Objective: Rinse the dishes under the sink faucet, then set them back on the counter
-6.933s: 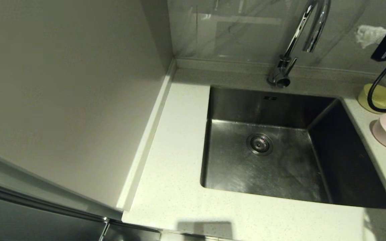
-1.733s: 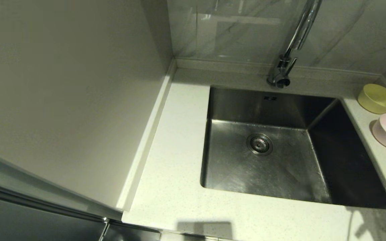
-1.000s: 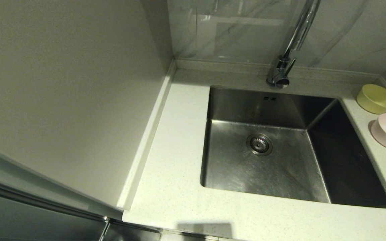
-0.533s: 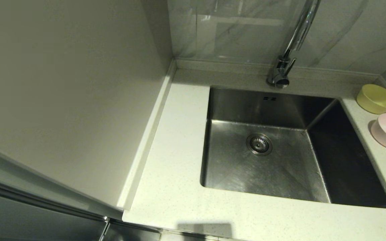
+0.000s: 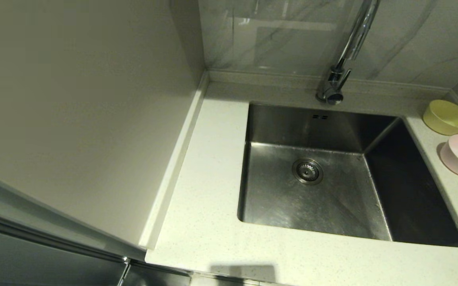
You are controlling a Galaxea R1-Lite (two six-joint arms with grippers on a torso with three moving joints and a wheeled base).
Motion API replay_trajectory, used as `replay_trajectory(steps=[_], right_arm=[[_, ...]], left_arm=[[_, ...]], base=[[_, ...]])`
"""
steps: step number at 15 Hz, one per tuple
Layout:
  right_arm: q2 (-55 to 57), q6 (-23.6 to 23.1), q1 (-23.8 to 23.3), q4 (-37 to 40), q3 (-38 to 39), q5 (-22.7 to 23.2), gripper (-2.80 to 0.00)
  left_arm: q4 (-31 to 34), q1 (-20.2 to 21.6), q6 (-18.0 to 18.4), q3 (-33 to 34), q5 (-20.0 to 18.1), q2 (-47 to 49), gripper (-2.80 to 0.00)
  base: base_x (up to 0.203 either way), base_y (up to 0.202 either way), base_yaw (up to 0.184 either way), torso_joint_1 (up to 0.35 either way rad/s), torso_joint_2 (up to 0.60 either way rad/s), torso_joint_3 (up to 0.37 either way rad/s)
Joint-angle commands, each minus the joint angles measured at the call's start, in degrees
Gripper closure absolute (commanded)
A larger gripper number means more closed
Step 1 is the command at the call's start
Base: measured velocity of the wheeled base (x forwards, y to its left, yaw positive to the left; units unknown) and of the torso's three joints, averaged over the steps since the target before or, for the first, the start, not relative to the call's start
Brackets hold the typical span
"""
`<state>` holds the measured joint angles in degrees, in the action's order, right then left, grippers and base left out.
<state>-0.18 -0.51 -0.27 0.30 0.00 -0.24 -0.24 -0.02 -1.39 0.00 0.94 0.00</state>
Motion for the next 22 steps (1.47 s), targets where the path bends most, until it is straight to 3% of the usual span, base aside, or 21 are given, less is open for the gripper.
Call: replay_trajectory(steps=[1, 22], right_arm=[[0.2, 0.0, 0.0, 0.0, 0.0, 0.0, 0.00], [0.2, 0.0, 0.0, 0.0, 0.0, 0.0, 0.00]], left_arm=[[0.0, 0.0, 0.0, 0.0, 0.0, -0.1, 0.00], [0.0, 0.0, 0.0, 0.0, 0.0, -0.1, 0.00]], base=[[0.000, 0.000, 0.000, 0.000, 0.00, 0.000], [0.000, 0.000, 0.000, 0.000, 0.00, 0.000]])
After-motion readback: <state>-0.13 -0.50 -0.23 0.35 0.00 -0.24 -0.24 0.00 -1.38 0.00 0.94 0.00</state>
